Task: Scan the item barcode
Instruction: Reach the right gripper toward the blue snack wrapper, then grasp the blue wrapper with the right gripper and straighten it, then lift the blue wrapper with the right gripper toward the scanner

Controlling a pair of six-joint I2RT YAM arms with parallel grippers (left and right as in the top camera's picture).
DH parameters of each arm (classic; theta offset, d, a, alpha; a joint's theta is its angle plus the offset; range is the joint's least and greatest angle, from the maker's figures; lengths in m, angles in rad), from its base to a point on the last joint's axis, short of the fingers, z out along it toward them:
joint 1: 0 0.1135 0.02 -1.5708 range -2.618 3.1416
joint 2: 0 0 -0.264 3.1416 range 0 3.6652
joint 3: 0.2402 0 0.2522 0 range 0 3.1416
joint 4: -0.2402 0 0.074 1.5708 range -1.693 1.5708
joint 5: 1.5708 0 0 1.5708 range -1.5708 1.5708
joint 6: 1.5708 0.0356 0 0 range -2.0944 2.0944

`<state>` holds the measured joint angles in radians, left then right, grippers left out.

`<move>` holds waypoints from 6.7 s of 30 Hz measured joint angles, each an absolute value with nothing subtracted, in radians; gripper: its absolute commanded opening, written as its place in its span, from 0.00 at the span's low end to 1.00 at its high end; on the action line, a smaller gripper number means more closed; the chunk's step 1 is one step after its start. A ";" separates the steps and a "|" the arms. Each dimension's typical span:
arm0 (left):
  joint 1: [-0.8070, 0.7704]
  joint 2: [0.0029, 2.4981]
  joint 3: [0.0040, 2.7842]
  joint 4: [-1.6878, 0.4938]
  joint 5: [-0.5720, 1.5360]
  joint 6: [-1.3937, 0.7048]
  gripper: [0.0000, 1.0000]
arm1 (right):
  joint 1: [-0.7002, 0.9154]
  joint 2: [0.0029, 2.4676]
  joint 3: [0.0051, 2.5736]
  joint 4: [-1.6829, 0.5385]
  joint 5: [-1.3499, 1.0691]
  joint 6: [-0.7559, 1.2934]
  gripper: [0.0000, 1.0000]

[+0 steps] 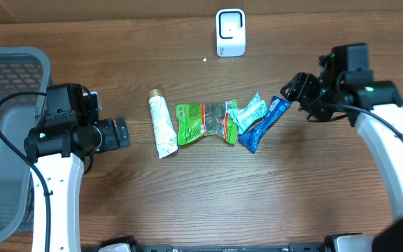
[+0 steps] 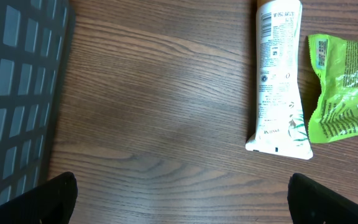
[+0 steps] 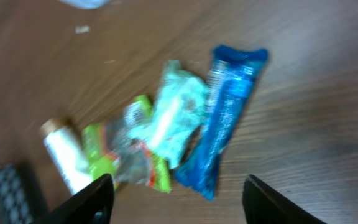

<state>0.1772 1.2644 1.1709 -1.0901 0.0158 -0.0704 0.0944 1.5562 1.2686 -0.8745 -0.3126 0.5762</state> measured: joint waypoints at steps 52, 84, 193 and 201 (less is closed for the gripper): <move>0.177 1.264 1.171 -1.090 0.016 -0.070 1.00 | -0.009 1.853 1.287 -0.931 -0.513 0.410 0.58; 0.177 1.264 1.171 -1.090 0.015 -0.070 0.99 | 0.051 1.857 1.284 -0.977 -0.211 0.316 0.50; 0.177 1.264 1.171 -1.090 0.016 -0.070 1.00 | 0.134 1.866 1.303 -0.804 -0.455 -0.007 0.04; 0.177 1.264 1.171 -1.090 0.016 -0.070 1.00 | 0.134 1.734 1.303 -0.824 -0.654 -0.107 0.04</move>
